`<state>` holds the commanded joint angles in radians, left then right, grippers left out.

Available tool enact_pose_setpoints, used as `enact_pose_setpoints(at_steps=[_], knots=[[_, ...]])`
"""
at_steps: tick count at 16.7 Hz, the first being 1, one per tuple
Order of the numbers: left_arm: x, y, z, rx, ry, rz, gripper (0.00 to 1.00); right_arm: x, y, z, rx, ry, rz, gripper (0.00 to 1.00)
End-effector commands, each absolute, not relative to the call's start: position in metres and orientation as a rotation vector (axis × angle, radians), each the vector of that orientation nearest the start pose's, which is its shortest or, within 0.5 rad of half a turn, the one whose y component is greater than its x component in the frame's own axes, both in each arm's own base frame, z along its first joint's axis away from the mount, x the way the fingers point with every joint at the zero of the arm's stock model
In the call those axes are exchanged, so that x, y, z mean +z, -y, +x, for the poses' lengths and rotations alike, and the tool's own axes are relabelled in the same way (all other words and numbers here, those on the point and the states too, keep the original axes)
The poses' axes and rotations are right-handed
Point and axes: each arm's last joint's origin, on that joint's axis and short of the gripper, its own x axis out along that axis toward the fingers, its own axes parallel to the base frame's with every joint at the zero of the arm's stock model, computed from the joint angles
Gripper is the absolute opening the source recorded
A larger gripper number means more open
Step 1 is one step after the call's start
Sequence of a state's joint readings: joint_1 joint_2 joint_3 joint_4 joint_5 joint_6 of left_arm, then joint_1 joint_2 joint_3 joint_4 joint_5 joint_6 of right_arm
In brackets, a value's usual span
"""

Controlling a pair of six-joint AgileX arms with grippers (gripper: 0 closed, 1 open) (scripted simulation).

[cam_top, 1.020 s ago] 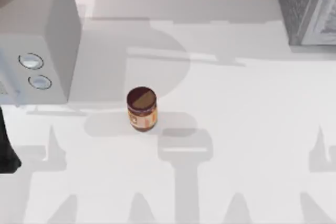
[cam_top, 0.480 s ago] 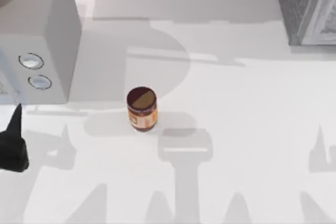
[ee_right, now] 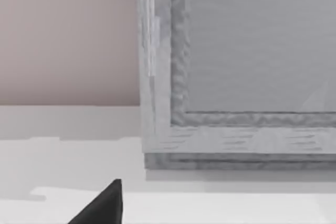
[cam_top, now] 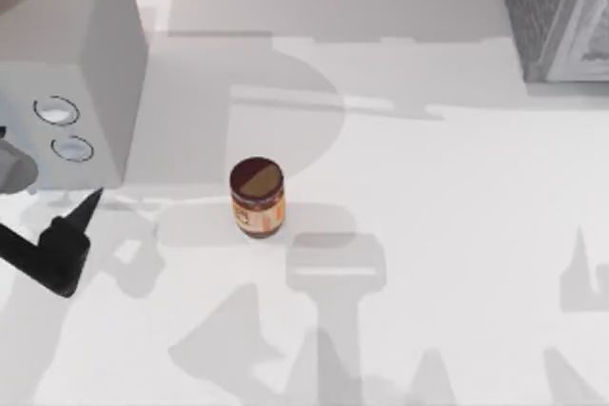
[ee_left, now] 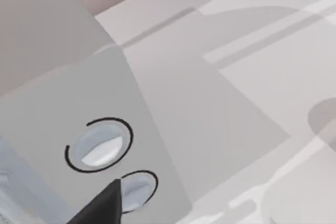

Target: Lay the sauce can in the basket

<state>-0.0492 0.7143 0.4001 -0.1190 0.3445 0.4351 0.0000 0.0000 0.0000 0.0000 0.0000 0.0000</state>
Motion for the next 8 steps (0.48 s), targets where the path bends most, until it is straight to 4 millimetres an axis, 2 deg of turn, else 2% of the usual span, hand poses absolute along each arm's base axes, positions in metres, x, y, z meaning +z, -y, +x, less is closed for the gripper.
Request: enact_pose_setpoints(at_steps=[3, 8], knots=[[0.216, 0.024, 0.188, -0.598, -0.392, 0.407, 1.00, 0.160, 0.001, 0.106, 0.000, 0.000, 0.000, 1.00], [0.201, 0.035, 0.229, -0.827, -0.509, 0.441, 1.00, 0.160, 0.001, 0.106, 0.000, 0.000, 0.000, 1.00]])
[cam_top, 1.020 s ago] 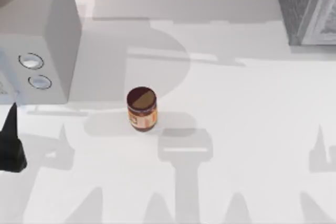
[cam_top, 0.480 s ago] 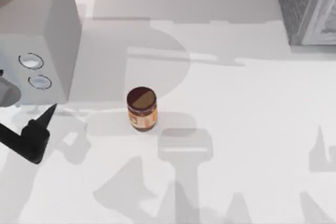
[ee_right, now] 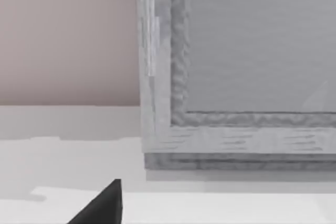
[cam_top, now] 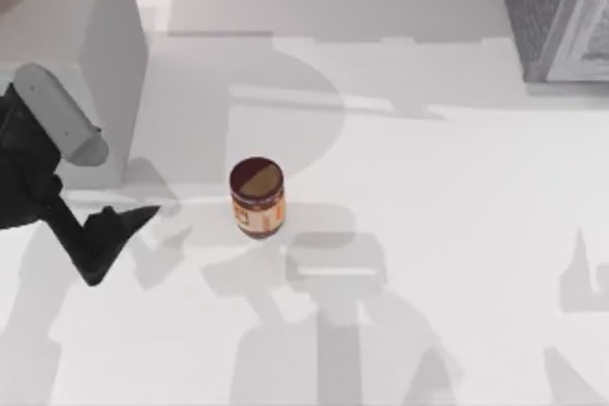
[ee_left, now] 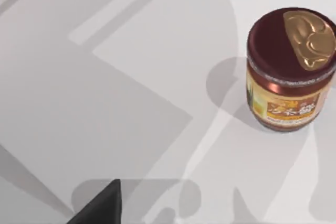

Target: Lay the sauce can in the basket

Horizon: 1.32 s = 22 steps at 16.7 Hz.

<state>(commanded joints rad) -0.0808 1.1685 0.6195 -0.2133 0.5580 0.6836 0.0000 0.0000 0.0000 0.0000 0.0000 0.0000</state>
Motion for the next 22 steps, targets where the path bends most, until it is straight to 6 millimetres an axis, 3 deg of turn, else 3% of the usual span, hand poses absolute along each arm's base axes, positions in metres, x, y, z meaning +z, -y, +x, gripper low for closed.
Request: enact_pose_setpoints(at_steps=[6, 11, 14, 20, 21, 22], knots=[[0.179, 0.049, 0.280, -1.081, -0.530, 0.468, 1.00, 0.160, 0.001, 0.106, 0.000, 0.000, 0.000, 1.00], [0.134, 0.064, 0.323, -1.306, -0.535, 0.441, 1.00, 0.160, 0.001, 0.106, 0.000, 0.000, 0.000, 1.00], [0.117, 0.070, 0.339, -1.386, -0.504, 0.432, 1.00, 0.160, 0.001, 0.106, 0.000, 0.000, 0.000, 1.00], [0.113, 0.070, 0.344, -1.402, -0.490, 0.433, 1.00, 0.160, 0.001, 0.106, 0.000, 0.000, 0.000, 1.00], [0.131, 0.069, 0.349, -1.380, -0.434, 0.469, 1.00, 0.160, 0.001, 0.106, 0.000, 0.000, 0.000, 1.00], [0.130, 0.069, 0.349, -1.382, -0.439, 0.465, 1.00, 0.160, 0.001, 0.106, 0.000, 0.000, 0.000, 1.00]])
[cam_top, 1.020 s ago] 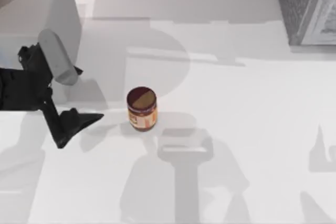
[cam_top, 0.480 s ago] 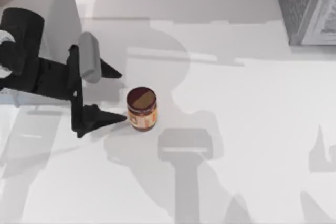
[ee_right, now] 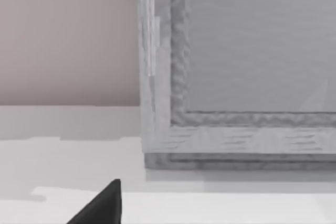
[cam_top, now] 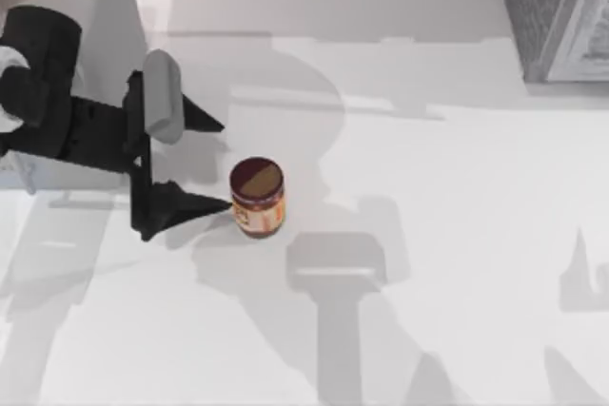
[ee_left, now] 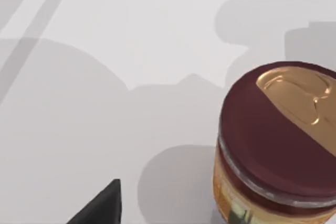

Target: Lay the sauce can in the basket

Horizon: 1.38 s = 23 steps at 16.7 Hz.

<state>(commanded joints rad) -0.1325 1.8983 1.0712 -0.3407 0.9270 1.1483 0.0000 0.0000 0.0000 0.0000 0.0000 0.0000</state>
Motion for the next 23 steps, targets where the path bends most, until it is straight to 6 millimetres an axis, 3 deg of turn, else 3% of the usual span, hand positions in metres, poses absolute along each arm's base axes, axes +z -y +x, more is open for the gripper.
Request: enact_pose_setpoints(at_steps=[13, 20, 23], knots=[[0.079, 0.119, 0.352, -1.402, -0.490, 0.433, 1.00, 0.160, 0.001, 0.106, 0.000, 0.000, 0.000, 1.00], [0.073, 0.127, 0.351, -1.402, -0.490, 0.433, 1.00, 0.160, 0.001, 0.106, 0.000, 0.000, 0.000, 1.00], [0.073, 0.127, 0.351, -1.402, -0.490, 0.433, 0.77, 0.160, 0.001, 0.106, 0.000, 0.000, 0.000, 1.00]])
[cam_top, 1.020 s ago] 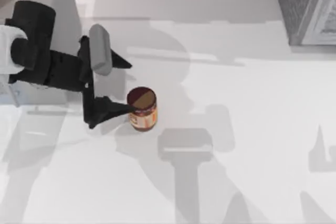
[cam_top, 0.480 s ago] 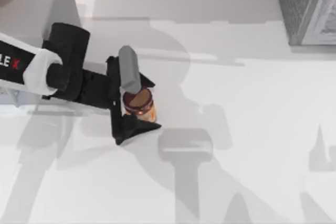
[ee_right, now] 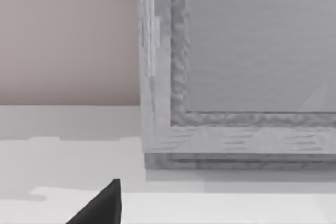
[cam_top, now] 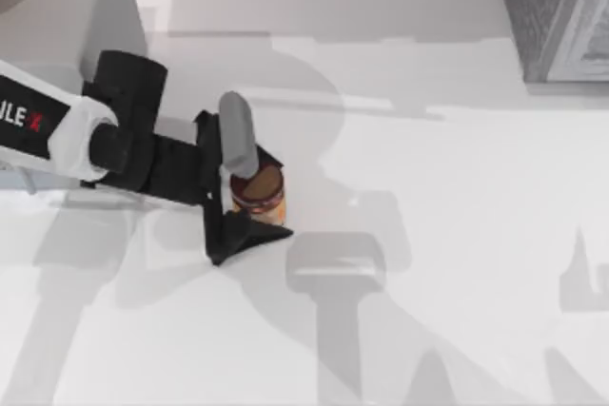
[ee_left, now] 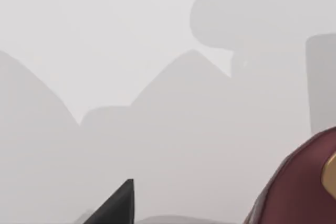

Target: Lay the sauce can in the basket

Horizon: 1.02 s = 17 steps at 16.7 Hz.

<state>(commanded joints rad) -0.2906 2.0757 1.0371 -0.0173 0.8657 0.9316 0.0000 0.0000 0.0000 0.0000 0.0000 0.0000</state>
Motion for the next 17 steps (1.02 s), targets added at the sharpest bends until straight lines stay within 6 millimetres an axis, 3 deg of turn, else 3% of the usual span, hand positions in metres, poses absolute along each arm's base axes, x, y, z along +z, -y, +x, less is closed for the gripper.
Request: enact_pose_setpoints(at_steps=[10, 17], knots=[[0.0731, 0.1273, 0.3511, -1.402, -0.490, 0.433, 0.02, 0.1600, 0.0012, 0.1057, 0.000, 0.000, 0.000, 1.00], [0.0731, 0.1273, 0.3511, -1.402, -0.490, 0.433, 0.00, 0.1600, 0.0012, 0.1057, 0.000, 0.000, 0.000, 1.00]])
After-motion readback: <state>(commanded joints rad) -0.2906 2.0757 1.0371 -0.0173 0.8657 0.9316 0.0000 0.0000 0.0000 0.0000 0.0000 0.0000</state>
